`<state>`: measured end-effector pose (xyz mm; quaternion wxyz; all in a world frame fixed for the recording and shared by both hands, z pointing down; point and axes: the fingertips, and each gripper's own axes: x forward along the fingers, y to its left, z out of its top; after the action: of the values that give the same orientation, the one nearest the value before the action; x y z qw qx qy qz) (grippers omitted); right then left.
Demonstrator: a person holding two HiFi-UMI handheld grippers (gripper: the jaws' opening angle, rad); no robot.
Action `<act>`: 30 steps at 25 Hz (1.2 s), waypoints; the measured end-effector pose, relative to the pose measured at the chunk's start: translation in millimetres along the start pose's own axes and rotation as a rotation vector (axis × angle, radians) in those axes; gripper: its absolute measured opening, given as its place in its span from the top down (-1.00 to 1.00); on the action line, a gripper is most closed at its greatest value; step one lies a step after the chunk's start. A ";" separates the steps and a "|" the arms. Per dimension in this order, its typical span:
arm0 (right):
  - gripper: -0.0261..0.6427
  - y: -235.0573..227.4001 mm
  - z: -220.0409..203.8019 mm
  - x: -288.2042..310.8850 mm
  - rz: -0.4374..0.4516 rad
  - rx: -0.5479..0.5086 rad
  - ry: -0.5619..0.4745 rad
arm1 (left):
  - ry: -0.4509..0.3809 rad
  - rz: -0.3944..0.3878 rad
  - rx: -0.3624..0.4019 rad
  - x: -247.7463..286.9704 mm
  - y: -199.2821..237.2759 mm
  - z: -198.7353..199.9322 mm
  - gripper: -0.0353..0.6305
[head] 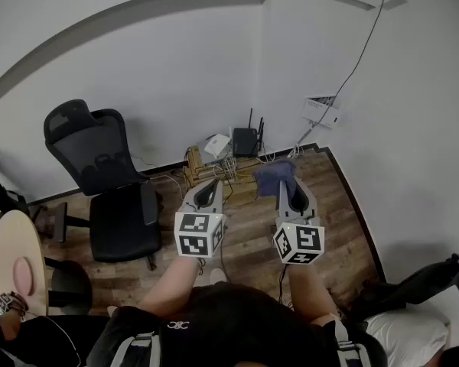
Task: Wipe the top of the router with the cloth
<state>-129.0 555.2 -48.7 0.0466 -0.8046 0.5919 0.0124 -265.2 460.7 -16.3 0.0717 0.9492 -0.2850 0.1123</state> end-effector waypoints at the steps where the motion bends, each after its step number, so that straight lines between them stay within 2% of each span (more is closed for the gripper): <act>1: 0.80 0.9 -1.0 0.3 0.000 0.002 0.000 | 0.000 -0.001 0.000 0.5 0.9 -0.5 0.89; 13: 0.80 16.0 -9.3 27.6 0.000 0.020 0.013 | 0.007 -0.008 -0.017 11.0 29.2 -2.2 0.89; 21: 0.80 35.9 -9.8 57.0 0.016 0.024 0.004 | -0.001 -0.041 -0.029 28.7 57.3 1.6 0.89; 30: 0.79 52.3 -20.6 86.5 -0.048 -0.011 0.008 | -0.002 -0.100 -0.025 48.5 94.9 -0.7 0.89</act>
<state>-153.7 455.6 -37.9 0.0400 -0.8190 0.5723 0.0115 -278.8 356.8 3.6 0.0888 0.9614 -0.2388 0.1042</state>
